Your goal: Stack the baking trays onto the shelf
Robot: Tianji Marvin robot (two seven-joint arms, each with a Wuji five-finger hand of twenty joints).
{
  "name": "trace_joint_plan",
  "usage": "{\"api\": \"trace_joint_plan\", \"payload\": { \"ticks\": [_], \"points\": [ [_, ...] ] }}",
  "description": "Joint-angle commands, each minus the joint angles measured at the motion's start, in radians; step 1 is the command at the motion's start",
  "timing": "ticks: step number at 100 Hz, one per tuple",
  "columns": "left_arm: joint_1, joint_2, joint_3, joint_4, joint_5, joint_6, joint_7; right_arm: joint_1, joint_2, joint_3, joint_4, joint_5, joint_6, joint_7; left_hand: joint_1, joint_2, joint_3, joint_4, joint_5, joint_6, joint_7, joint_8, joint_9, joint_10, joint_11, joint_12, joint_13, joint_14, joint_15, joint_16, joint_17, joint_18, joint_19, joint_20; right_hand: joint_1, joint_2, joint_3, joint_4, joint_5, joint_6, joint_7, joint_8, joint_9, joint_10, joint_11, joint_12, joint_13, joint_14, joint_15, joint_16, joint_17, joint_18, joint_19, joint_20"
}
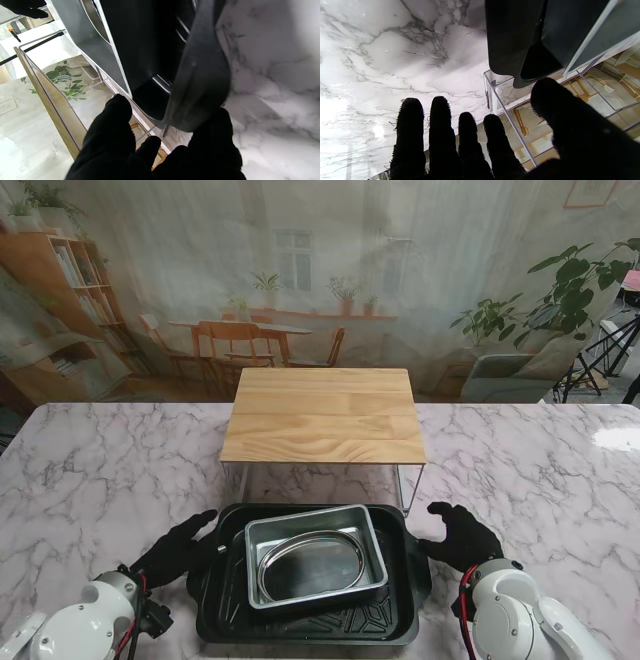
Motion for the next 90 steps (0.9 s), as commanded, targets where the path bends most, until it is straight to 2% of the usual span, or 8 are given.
{"api": "trace_joint_plan", "payload": {
  "ticks": [1, 28, 40, 56, 68, 76, 81, 90],
  "points": [
    [-0.006, -0.008, 0.015, -0.011, 0.0, 0.018, -0.011, 0.001, -0.001, -0.005, 0.005, 0.003, 0.01, 0.003, 0.052, -0.022, 0.033, 0.041, -0.03, 0.0, -0.004, -0.011, -0.067, 0.004, -0.029, -0.017, -0.021, 0.037, -0.012, -0.021, 0.009, -0.048, -0.017, -0.014, -0.014, -0.031, -0.011, 0.009, -0.039, 0.012, -0.013, -0.009, -0.037, -0.009, -0.024, -0.007, -0.02, 0.008, -0.054, -0.004, -0.009, 0.012, -0.007, -0.01],
    [-0.018, -0.004, 0.043, -0.014, 0.02, 0.058, -0.02, 0.009, 0.001, -0.016, 0.009, -0.008, 0.034, 0.014, 0.049, -0.047, 0.16, 0.094, -0.021, -0.007, 0.02, -0.001, -0.043, 0.002, -0.02, -0.013, -0.047, 0.017, -0.023, -0.049, -0.001, -0.07, -0.049, -0.03, 0.004, -0.027, -0.013, 0.014, -0.04, 0.013, -0.016, -0.013, -0.035, -0.006, -0.024, -0.009, -0.016, 0.01, -0.051, -0.002, -0.001, 0.006, -0.004, -0.009],
    [-0.019, 0.0, 0.051, -0.019, 0.072, 0.071, -0.027, 0.017, 0.003, -0.022, 0.014, -0.014, 0.049, 0.021, 0.03, -0.081, 0.318, 0.102, 0.016, 0.008, 0.079, 0.087, 0.052, -0.02, 0.03, 0.168, -0.022, -0.005, 0.044, 0.031, 0.014, -0.1, -0.015, -0.016, 0.02, -0.03, 0.01, 0.022, -0.037, 0.018, -0.015, -0.014, -0.033, -0.001, -0.017, -0.006, -0.006, 0.008, -0.034, 0.006, 0.018, -0.006, 0.007, -0.007],
    [-0.027, 0.006, 0.063, -0.014, 0.142, 0.08, -0.033, 0.022, 0.005, -0.029, 0.019, -0.019, 0.059, 0.027, 0.037, -0.107, 0.347, 0.1, 0.006, -0.03, 0.073, 0.111, 0.056, -0.061, 0.046, 0.244, 0.0, -0.019, 0.069, 0.074, 0.028, -0.112, 0.001, -0.01, 0.018, -0.035, 0.021, 0.024, -0.038, 0.013, -0.014, -0.014, -0.036, -0.003, -0.014, -0.006, -0.009, 0.005, -0.026, 0.009, 0.019, -0.006, 0.01, -0.009],
    [-0.036, 0.007, 0.078, -0.002, 0.17, 0.083, -0.026, 0.025, 0.005, -0.032, 0.021, -0.019, 0.061, 0.029, 0.04, -0.102, 0.344, 0.082, 0.004, -0.052, 0.049, 0.094, 0.077, -0.061, 0.044, 0.257, 0.024, -0.028, 0.075, 0.095, 0.046, -0.115, 0.017, -0.005, 0.018, -0.032, 0.023, 0.024, -0.039, 0.011, -0.012, -0.013, -0.037, -0.003, -0.014, -0.006, -0.01, 0.004, -0.023, 0.01, 0.018, -0.005, 0.011, -0.01],
    [-0.042, 0.005, 0.091, 0.006, 0.185, 0.089, -0.011, 0.028, 0.006, -0.035, 0.022, -0.02, 0.066, 0.032, 0.05, -0.091, 0.25, 0.026, -0.003, -0.062, 0.045, 0.08, 0.08, -0.049, 0.042, 0.251, 0.052, -0.03, 0.082, 0.112, 0.06, -0.111, 0.042, 0.005, 0.016, -0.03, 0.022, 0.023, -0.039, 0.012, -0.011, -0.013, -0.037, -0.003, -0.014, -0.007, -0.012, 0.006, -0.023, 0.01, 0.016, -0.002, 0.011, -0.011],
    [-0.044, 0.005, 0.097, 0.009, 0.196, 0.085, -0.005, 0.03, 0.006, -0.038, 0.023, -0.02, 0.068, 0.034, 0.04, -0.083, 0.153, 0.013, -0.014, -0.064, 0.043, 0.068, 0.078, -0.046, 0.042, 0.248, 0.059, -0.027, 0.082, 0.118, 0.061, -0.104, 0.048, 0.007, 0.016, -0.028, 0.022, 0.023, -0.04, 0.01, -0.011, -0.013, -0.038, -0.003, -0.014, -0.007, -0.012, 0.004, -0.023, 0.01, 0.015, -0.003, 0.01, -0.011],
    [-0.044, 0.005, 0.102, 0.006, 0.201, 0.084, -0.002, 0.032, 0.007, -0.041, 0.023, -0.02, 0.07, 0.035, 0.003, -0.089, 0.104, 0.003, -0.027, -0.055, 0.037, 0.063, 0.06, -0.034, 0.035, 0.244, 0.042, -0.016, 0.073, 0.116, 0.047, -0.097, 0.047, 0.008, 0.013, -0.025, 0.019, 0.023, -0.042, 0.007, -0.01, -0.013, -0.038, -0.004, -0.015, -0.007, -0.014, 0.004, -0.023, 0.01, 0.012, 0.002, 0.01, -0.012]
  ]
}}
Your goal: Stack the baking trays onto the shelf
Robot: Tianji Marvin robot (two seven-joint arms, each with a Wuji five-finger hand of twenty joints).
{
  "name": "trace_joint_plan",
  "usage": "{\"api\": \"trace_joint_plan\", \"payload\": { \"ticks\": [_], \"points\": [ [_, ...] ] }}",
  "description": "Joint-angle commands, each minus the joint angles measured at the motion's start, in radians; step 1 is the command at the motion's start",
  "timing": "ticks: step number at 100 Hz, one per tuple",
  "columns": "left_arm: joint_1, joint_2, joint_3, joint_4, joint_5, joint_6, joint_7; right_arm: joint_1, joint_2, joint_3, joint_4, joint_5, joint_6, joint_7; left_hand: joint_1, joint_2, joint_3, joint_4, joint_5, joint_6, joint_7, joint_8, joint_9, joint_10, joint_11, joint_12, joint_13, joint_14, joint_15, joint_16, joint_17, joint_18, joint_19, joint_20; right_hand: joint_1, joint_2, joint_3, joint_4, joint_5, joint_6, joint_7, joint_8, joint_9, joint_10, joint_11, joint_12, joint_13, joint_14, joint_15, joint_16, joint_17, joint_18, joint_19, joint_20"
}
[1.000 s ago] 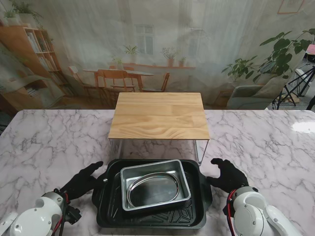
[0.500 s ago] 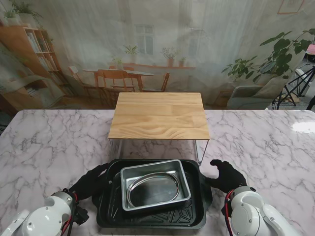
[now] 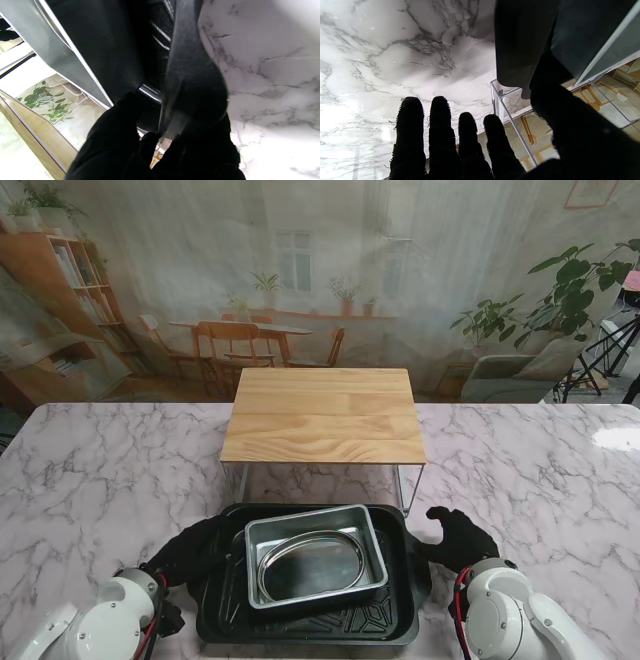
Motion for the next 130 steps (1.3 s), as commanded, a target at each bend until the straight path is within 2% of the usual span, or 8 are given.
{"api": "trace_joint_plan", "payload": {
  "ticks": [1, 25, 51, 55, 75, 89, 111, 130],
  "points": [
    [0.005, -0.004, 0.009, 0.003, 0.001, -0.002, -0.017, 0.001, 0.0, -0.004, 0.003, -0.002, 0.007, 0.004, -0.016, -0.004, -0.047, -0.035, -0.037, -0.001, -0.021, -0.016, -0.008, 0.012, -0.008, -0.003, 0.012, 0.009, 0.01, 0.003, -0.003, -0.063, 0.029, 0.021, 0.012, -0.025, 0.018, 0.023, -0.042, 0.007, -0.009, -0.01, -0.037, -0.004, -0.015, -0.007, -0.014, 0.002, -0.023, 0.01, -0.006, 0.001, 0.01, -0.012],
    [0.016, -0.002, -0.001, -0.009, 0.084, -0.041, 0.0, 0.0, -0.001, -0.004, 0.002, 0.0, 0.01, 0.001, -0.03, -0.009, -0.126, -0.027, -0.042, 0.009, -0.038, -0.044, -0.071, 0.024, -0.044, -0.133, -0.015, 0.014, -0.043, -0.069, -0.022, -0.053, 0.002, 0.011, 0.004, -0.014, 0.003, 0.02, -0.044, 0.003, -0.007, -0.009, -0.039, -0.007, -0.017, -0.008, -0.017, 0.0, -0.026, 0.01, -0.013, 0.002, 0.009, -0.012],
    [0.045, -0.009, -0.045, -0.043, 0.165, -0.063, 0.05, 0.0, -0.001, -0.003, 0.001, 0.001, 0.009, 0.001, -0.048, -0.003, -0.157, -0.029, -0.002, 0.081, -0.018, -0.03, 0.117, 0.054, 0.021, -0.01, 0.05, 0.034, 0.033, -0.014, 0.016, -0.032, 0.065, 0.04, -0.001, -0.004, -0.012, 0.019, -0.045, 0.001, -0.006, -0.008, -0.04, -0.006, -0.019, -0.008, -0.02, 0.001, -0.028, 0.01, -0.017, 0.001, 0.009, -0.011],
    [0.047, -0.009, -0.05, -0.045, 0.172, -0.061, 0.052, 0.0, -0.001, -0.003, 0.001, 0.001, 0.009, 0.001, -0.055, -0.004, -0.163, -0.031, 0.02, 0.094, -0.013, -0.028, 0.157, 0.057, 0.032, 0.004, 0.068, 0.055, 0.041, -0.008, 0.032, -0.021, 0.075, 0.044, -0.003, -0.003, -0.014, 0.019, -0.045, 0.001, -0.006, -0.008, -0.04, -0.005, -0.02, -0.009, -0.019, 0.001, -0.027, 0.011, -0.017, 0.001, 0.009, -0.01],
    [0.037, -0.008, -0.031, -0.037, 0.155, 0.027, 0.033, 0.003, 0.0, -0.006, 0.002, 0.002, 0.015, 0.003, -0.101, -0.011, -0.191, -0.041, 0.079, 0.187, -0.009, -0.027, 0.263, 0.094, 0.057, 0.051, 0.143, 0.081, 0.07, 0.011, 0.091, 0.016, 0.125, 0.062, -0.007, 0.005, -0.026, 0.017, -0.046, 0.0, -0.007, -0.009, -0.041, -0.005, -0.021, -0.009, -0.02, 0.001, -0.028, 0.011, -0.019, 0.002, 0.007, -0.01],
    [0.022, -0.007, -0.005, -0.025, 0.128, 0.082, 0.021, 0.002, -0.001, -0.006, 0.002, 0.002, 0.017, 0.001, -0.111, -0.009, -0.192, -0.044, 0.098, 0.21, -0.008, -0.02, 0.282, 0.108, 0.054, 0.058, 0.166, 0.09, 0.077, 0.012, 0.111, 0.026, 0.141, 0.067, -0.009, 0.01, -0.033, 0.017, -0.046, -0.001, -0.008, -0.009, -0.041, -0.005, -0.022, -0.009, -0.021, 0.002, -0.029, 0.011, -0.019, 0.003, 0.007, -0.009],
    [0.007, -0.007, 0.024, -0.021, 0.095, 0.137, 0.013, 0.009, -0.002, -0.012, 0.011, 0.006, 0.029, -0.005, -0.073, -0.001, -0.173, -0.041, 0.09, 0.205, -0.02, -0.018, 0.293, 0.105, 0.05, 0.06, 0.187, 0.092, 0.089, 0.013, 0.13, 0.03, 0.158, 0.071, -0.008, 0.013, -0.038, 0.017, -0.047, 0.001, -0.009, -0.008, -0.042, -0.005, -0.022, -0.008, -0.022, 0.003, -0.029, 0.012, -0.019, 0.001, 0.006, -0.009],
    [-0.008, -0.008, 0.059, -0.021, 0.08, 0.183, 0.014, 0.014, -0.001, -0.017, 0.016, 0.01, 0.032, -0.002, -0.034, 0.012, -0.156, -0.034, 0.05, 0.161, -0.036, -0.019, 0.253, 0.065, 0.05, 0.073, 0.18, 0.081, 0.103, 0.022, 0.124, 0.017, 0.167, 0.074, -0.007, 0.013, -0.04, 0.018, -0.047, -0.001, -0.009, -0.008, -0.043, -0.004, -0.021, -0.008, -0.019, 0.004, -0.027, 0.013, -0.016, 0.002, 0.007, -0.008]
  ]
}}
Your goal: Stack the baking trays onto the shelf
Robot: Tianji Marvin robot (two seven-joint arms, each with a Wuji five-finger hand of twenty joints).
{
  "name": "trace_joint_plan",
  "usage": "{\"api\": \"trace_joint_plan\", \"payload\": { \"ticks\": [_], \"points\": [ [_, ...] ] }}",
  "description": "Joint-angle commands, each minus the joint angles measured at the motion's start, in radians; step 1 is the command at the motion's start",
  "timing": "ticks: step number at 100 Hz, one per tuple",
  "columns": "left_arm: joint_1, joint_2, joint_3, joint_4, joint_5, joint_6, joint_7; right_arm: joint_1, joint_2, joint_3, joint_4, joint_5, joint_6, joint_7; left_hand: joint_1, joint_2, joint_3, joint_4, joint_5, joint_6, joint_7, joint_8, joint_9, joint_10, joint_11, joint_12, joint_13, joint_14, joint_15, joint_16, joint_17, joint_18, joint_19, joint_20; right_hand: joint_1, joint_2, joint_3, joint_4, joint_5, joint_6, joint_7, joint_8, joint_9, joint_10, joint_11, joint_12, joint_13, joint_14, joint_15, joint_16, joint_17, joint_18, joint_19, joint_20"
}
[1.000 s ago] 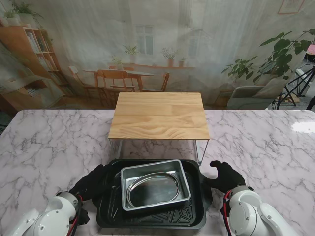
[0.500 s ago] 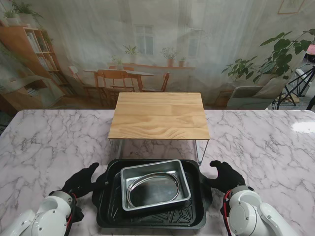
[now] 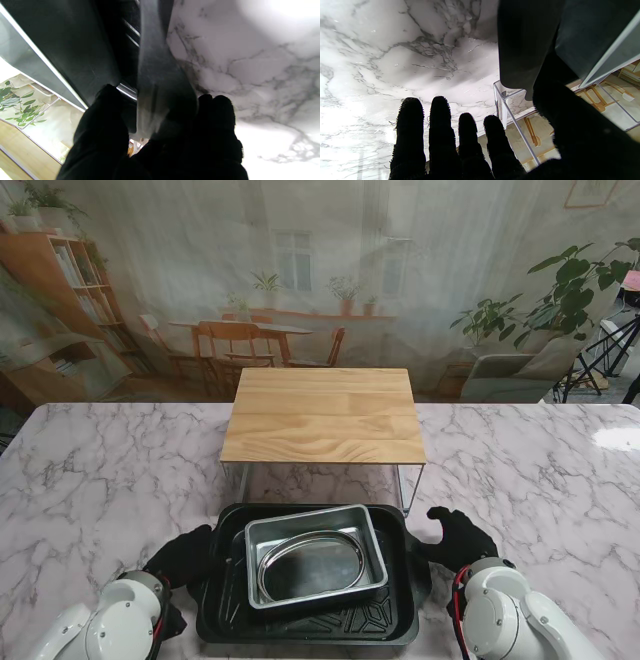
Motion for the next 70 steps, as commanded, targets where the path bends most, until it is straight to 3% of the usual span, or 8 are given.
{"api": "trace_joint_plan", "payload": {
  "ticks": [1, 31, 34, 39, 57, 60, 70],
  "points": [
    [-0.006, -0.004, 0.019, 0.003, -0.001, 0.016, -0.011, 0.0, -0.001, -0.003, 0.004, 0.002, 0.006, 0.004, 0.049, 0.018, 0.018, -0.021, -0.03, -0.018, -0.022, 0.006, -0.023, -0.009, -0.002, 0.022, 0.015, 0.056, 0.045, 0.019, 0.006, -0.042, 0.036, 0.025, -0.007, 0.012, -0.01, 0.018, -0.034, -0.001, -0.009, -0.008, -0.032, -0.003, -0.021, 0.0, -0.019, 0.004, -0.027, 0.013, -0.005, 0.002, 0.007, -0.007],
    [-0.03, -0.012, 0.056, 0.014, -0.027, 0.049, 0.022, 0.004, 0.0, -0.007, 0.004, 0.008, 0.01, 0.009, 0.163, 0.062, 0.118, 0.026, -0.034, -0.03, -0.025, 0.005, -0.019, -0.015, 0.0, 0.036, 0.04, 0.047, 0.068, 0.033, 0.031, -0.049, 0.059, 0.031, -0.004, 0.014, -0.008, 0.018, -0.034, 0.0, -0.008, -0.007, -0.03, -0.002, -0.02, 0.001, -0.014, 0.005, -0.023, 0.014, 0.003, 0.002, 0.012, -0.007],
    [-0.032, -0.012, 0.06, 0.014, -0.028, 0.053, 0.022, 0.005, 0.0, -0.008, 0.005, 0.008, 0.011, 0.01, 0.141, 0.052, 0.172, 0.044, -0.032, -0.032, -0.026, 0.002, -0.019, -0.015, -0.004, 0.037, 0.04, 0.046, 0.067, 0.036, 0.031, -0.047, 0.063, 0.029, -0.004, 0.015, -0.008, 0.018, -0.034, 0.0, -0.008, -0.007, -0.03, 0.0, -0.02, 0.001, -0.013, 0.005, -0.022, 0.014, 0.003, 0.003, 0.012, -0.007],
    [-0.037, -0.011, 0.067, 0.016, -0.027, 0.059, 0.02, 0.006, 0.0, -0.01, 0.005, 0.009, 0.013, 0.011, 0.149, 0.057, 0.193, 0.048, -0.033, -0.038, -0.026, 0.002, -0.02, -0.016, -0.005, 0.037, 0.042, 0.043, 0.068, 0.037, 0.033, -0.05, 0.063, 0.028, -0.004, 0.015, -0.008, 0.019, -0.034, 0.001, -0.008, -0.007, -0.03, -0.001, -0.02, 0.0, -0.013, 0.006, -0.022, 0.014, 0.003, 0.003, 0.012, -0.007],
    [-0.046, -0.015, 0.092, 0.018, -0.031, 0.093, 0.04, 0.01, 0.001, -0.016, 0.006, 0.01, 0.022, 0.017, 0.173, 0.065, 0.237, 0.039, -0.023, -0.059, -0.017, 0.005, 0.005, -0.028, 0.003, 0.039, 0.078, 0.033, 0.082, 0.04, 0.067, -0.06, 0.08, 0.031, -0.002, 0.016, -0.008, 0.019, -0.035, 0.002, -0.008, -0.007, -0.03, 0.0, -0.019, 0.0, -0.013, 0.008, -0.02, 0.014, 0.005, 0.003, 0.014, -0.008],
    [-0.048, -0.015, 0.095, 0.02, -0.027, 0.096, 0.041, 0.01, 0.002, -0.016, 0.005, 0.01, 0.023, 0.018, 0.168, 0.063, 0.267, 0.008, -0.024, -0.059, -0.012, 0.005, 0.008, -0.03, 0.0, 0.037, 0.082, 0.031, 0.08, 0.036, 0.071, -0.061, 0.081, 0.023, -0.003, 0.017, -0.008, 0.019, -0.035, 0.002, -0.008, -0.007, -0.03, -0.001, -0.019, 0.0, -0.012, 0.007, -0.02, 0.014, 0.005, 0.003, 0.014, -0.008],
    [-0.049, -0.016, 0.1, 0.018, -0.027, 0.106, 0.044, 0.005, 0.002, -0.014, -0.002, 0.008, 0.019, 0.02, 0.173, 0.071, 0.273, -0.001, -0.022, -0.06, -0.011, 0.004, 0.01, -0.029, 0.001, 0.038, 0.088, 0.032, 0.082, 0.036, 0.074, -0.057, 0.084, 0.022, -0.003, 0.018, -0.009, 0.019, -0.036, 0.002, -0.009, -0.008, -0.029, -0.003, -0.019, 0.001, -0.012, 0.007, -0.02, 0.014, 0.006, 0.002, 0.016, -0.009]
  ]
}}
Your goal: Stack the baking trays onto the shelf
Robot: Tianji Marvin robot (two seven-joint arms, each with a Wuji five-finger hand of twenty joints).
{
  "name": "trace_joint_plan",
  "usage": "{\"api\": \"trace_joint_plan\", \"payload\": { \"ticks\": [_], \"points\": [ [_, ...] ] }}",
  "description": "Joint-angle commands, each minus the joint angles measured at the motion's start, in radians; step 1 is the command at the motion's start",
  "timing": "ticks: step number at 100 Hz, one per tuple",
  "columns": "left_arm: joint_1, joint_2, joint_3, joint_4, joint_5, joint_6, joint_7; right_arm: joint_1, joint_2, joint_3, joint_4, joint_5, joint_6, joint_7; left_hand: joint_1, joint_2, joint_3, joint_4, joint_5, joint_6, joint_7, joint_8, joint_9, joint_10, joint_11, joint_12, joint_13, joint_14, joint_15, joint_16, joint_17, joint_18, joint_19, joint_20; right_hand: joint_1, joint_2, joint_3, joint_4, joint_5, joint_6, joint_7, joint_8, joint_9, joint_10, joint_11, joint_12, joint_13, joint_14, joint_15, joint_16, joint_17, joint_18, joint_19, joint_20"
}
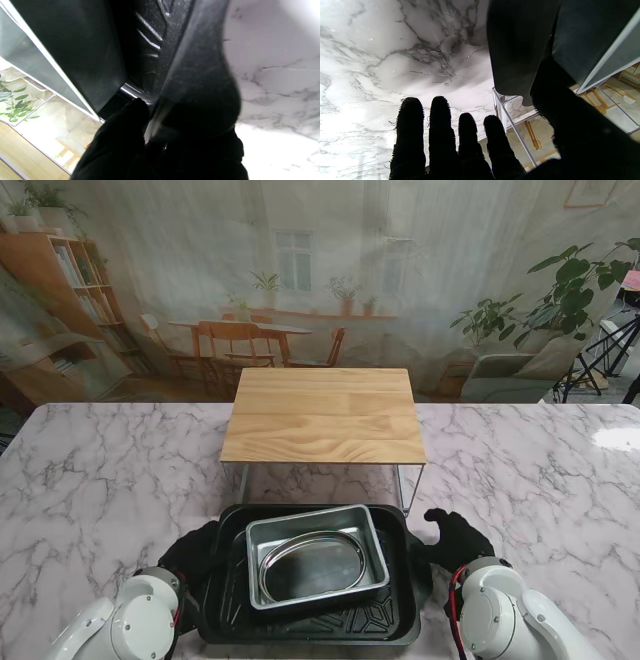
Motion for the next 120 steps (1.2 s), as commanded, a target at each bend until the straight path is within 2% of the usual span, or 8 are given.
{"api": "trace_joint_plan", "payload": {
  "ticks": [1, 26, 43, 61, 73, 90, 107, 120],
  "points": [
    [0.007, -0.009, 0.013, 0.004, -0.005, 0.004, -0.019, -0.007, 0.0, 0.001, -0.007, -0.001, 0.002, 0.004, 0.048, 0.039, 0.032, -0.018, -0.018, -0.04, 0.008, 0.004, 0.043, -0.041, 0.009, 0.014, 0.034, 0.038, 0.036, 0.007, 0.023, -0.058, 0.039, 0.02, -0.002, 0.018, -0.009, 0.019, -0.036, 0.002, -0.009, -0.008, -0.03, -0.002, -0.019, 0.001, -0.012, 0.006, -0.02, 0.014, 0.005, 0.002, 0.016, -0.009],
    [0.006, -0.01, 0.014, -0.001, -0.01, 0.013, -0.019, -0.043, 0.004, 0.024, -0.051, -0.033, -0.031, 0.018, 0.053, 0.042, 0.023, -0.031, -0.019, -0.043, 0.01, 0.003, 0.038, -0.04, 0.007, 0.012, 0.032, 0.039, 0.035, 0.006, 0.022, -0.057, 0.041, 0.019, 0.005, -0.01, 0.002, 0.022, -0.053, 0.013, -0.016, -0.01, -0.032, -0.002, -0.019, 0.0, -0.014, 0.022, -0.025, 0.011, 0.005, 0.018, 0.014, -0.011],
    [0.004, -0.009, 0.015, -0.001, -0.012, 0.013, -0.023, -0.059, 0.012, 0.01, -0.078, -0.134, -0.023, 0.041, 0.067, 0.04, 0.042, -0.026, -0.016, -0.039, 0.012, 0.002, 0.04, -0.035, 0.006, 0.009, 0.036, 0.043, 0.032, 0.003, 0.024, -0.059, 0.042, 0.019, -0.069, -0.061, -0.06, -0.018, -0.061, 0.041, -0.08, -0.057, -0.044, 0.022, -0.077, -0.025, -0.013, 0.087, -0.159, -0.072, -0.012, 0.11, -0.074, -0.068],
    [0.004, -0.009, 0.014, -0.001, -0.014, 0.015, -0.026, -0.042, 0.02, -0.041, -0.075, -0.246, 0.022, 0.07, 0.054, 0.037, 0.049, -0.025, -0.017, -0.037, 0.013, 0.0, 0.037, -0.031, 0.003, 0.004, 0.035, 0.043, 0.031, 0.001, 0.025, -0.053, 0.04, 0.017, -0.098, -0.084, -0.163, -0.044, -0.056, 0.063, -0.113, -0.07, -0.092, 0.038, -0.089, -0.032, 0.01, 0.095, -0.156, -0.069, 0.033, 0.181, -0.077, -0.085],
    [0.004, -0.008, 0.015, 0.0, -0.016, 0.017, -0.028, -0.016, 0.028, -0.078, -0.064, -0.253, 0.053, 0.107, 0.069, 0.037, 0.067, -0.022, -0.016, -0.037, 0.015, 0.0, 0.038, -0.031, 0.004, 0.003, 0.037, 0.043, 0.032, 0.001, 0.026, -0.055, 0.04, 0.017, -0.095, -0.085, -0.209, -0.039, -0.044, 0.063, -0.109, -0.05, -0.092, 0.036, -0.08, -0.03, 0.024, 0.096, -0.138, -0.058, 0.06, 0.241, -0.064, -0.085],
    [0.002, -0.008, 0.017, 0.003, -0.012, 0.012, -0.029, 0.022, 0.04, -0.128, -0.051, -0.255, 0.095, 0.164, 0.043, 0.026, 0.08, -0.022, -0.015, -0.037, 0.016, -0.001, 0.039, -0.033, 0.002, -0.003, 0.061, 0.016, 0.033, -0.005, 0.042, -0.058, 0.044, 0.016, -0.047, -0.089, -0.101, -0.01, -0.049, 0.053, -0.118, -0.003, -0.093, 0.034, -0.056, -0.021, 0.045, 0.094, -0.112, -0.042, 0.092, 0.292, -0.045, -0.086],
    [0.001, -0.006, 0.02, 0.003, -0.013, 0.019, -0.036, 0.068, 0.05, -0.181, -0.018, -0.259, 0.144, 0.196, 0.018, 0.018, 0.083, -0.021, -0.021, -0.04, 0.016, -0.003, 0.031, -0.033, -0.001, -0.008, 0.065, 0.035, 0.039, -0.005, 0.05, -0.054, 0.048, 0.015, -0.014, -0.078, -0.02, 0.013, -0.067, 0.026, -0.103, 0.047, -0.095, 0.041, -0.003, 0.018, 0.091, 0.089, -0.035, 0.007, 0.116, 0.309, -0.035, -0.087],
    [-0.001, -0.004, 0.025, 0.005, -0.006, 0.025, -0.043, 0.104, 0.056, -0.221, 0.01, -0.248, 0.179, 0.207, 0.009, 0.008, 0.098, -0.014, -0.048, -0.056, 0.016, 0.002, 0.009, -0.053, 0.004, -0.001, 0.071, 0.024, 0.059, 0.004, 0.053, -0.058, 0.059, 0.017, 0.018, -0.067, 0.045, 0.034, -0.065, 0.025, -0.073, 0.086, -0.076, 0.053, 0.068, 0.08, 0.207, 0.082, 0.1, 0.079, 0.26, 0.24, 0.06, -0.06]
  ]
}}
